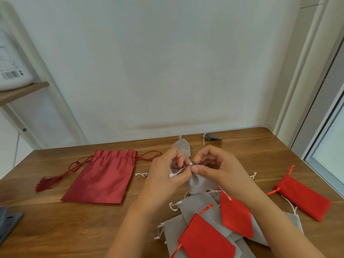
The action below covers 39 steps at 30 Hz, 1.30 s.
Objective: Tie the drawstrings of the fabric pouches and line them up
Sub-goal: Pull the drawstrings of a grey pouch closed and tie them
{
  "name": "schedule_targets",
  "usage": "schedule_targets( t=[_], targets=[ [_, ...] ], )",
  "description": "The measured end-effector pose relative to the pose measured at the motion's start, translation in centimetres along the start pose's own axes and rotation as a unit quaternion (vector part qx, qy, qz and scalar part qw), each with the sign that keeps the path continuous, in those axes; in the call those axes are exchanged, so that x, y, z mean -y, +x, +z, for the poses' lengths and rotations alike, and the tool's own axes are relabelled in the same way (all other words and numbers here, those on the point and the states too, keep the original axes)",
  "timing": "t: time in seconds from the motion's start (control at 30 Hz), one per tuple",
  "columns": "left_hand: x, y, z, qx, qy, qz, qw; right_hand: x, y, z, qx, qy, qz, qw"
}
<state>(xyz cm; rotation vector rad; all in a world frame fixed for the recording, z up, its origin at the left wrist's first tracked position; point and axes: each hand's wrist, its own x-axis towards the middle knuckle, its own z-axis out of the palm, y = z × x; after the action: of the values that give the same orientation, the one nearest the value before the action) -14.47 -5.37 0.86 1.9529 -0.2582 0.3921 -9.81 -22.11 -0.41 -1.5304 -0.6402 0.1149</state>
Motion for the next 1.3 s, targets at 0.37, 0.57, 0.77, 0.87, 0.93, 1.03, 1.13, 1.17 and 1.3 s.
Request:
schedule_targets(
  t=[0.37,0.57,0.77,0.87,0.93,1.03,1.13,1.17,1.3],
  targets=[
    [1.1,0.1,0.7,-0.022,0.156,0.167,0.973,0.2,0.1,-0.7,-0.039,0.003,0.08,0.996],
    [1.9,0.3,1.3,-0.022,0.215,0.212,0.953,0.2,0.1,-0.9,-0.027,0.127,0.159,0.979],
    [2.1,0.1,1.5,-0.024,0.187,0.189,0.964,0.5,0.1,-1.1,-0.038,0.106,0.145,0.983],
    [2.7,0.4,1.4,-0.019,0.215,0.185,0.959,0.2,0.2,-0.8,-0.054,0.067,0.121,0.989],
    [2.8,0.5,1.3,-0.027,0.228,0.183,0.956,0.0,0.2,-0.6,-0.065,0.041,0.106,0.991],
    [2.5,0.5,1.3,-0.04,0.208,0.167,0.963,-0.1,0.2,-0.6,-0.066,0.028,0.09,0.993],
    [2.1,0.4,1.4,-0.03,0.195,0.14,0.97,0.1,0.2,-0.5,-0.055,0.035,0.075,0.995],
    [2.0,0.4,1.3,-0.02,0.19,0.124,0.974,0.2,0.2,-0.3,-0.053,0.024,0.065,0.996],
    [1.8,0.3,1.0,0.018,0.168,0.063,0.984,0.2,0.0,-0.4,-0.088,-0.224,-0.037,0.97]
  ],
)
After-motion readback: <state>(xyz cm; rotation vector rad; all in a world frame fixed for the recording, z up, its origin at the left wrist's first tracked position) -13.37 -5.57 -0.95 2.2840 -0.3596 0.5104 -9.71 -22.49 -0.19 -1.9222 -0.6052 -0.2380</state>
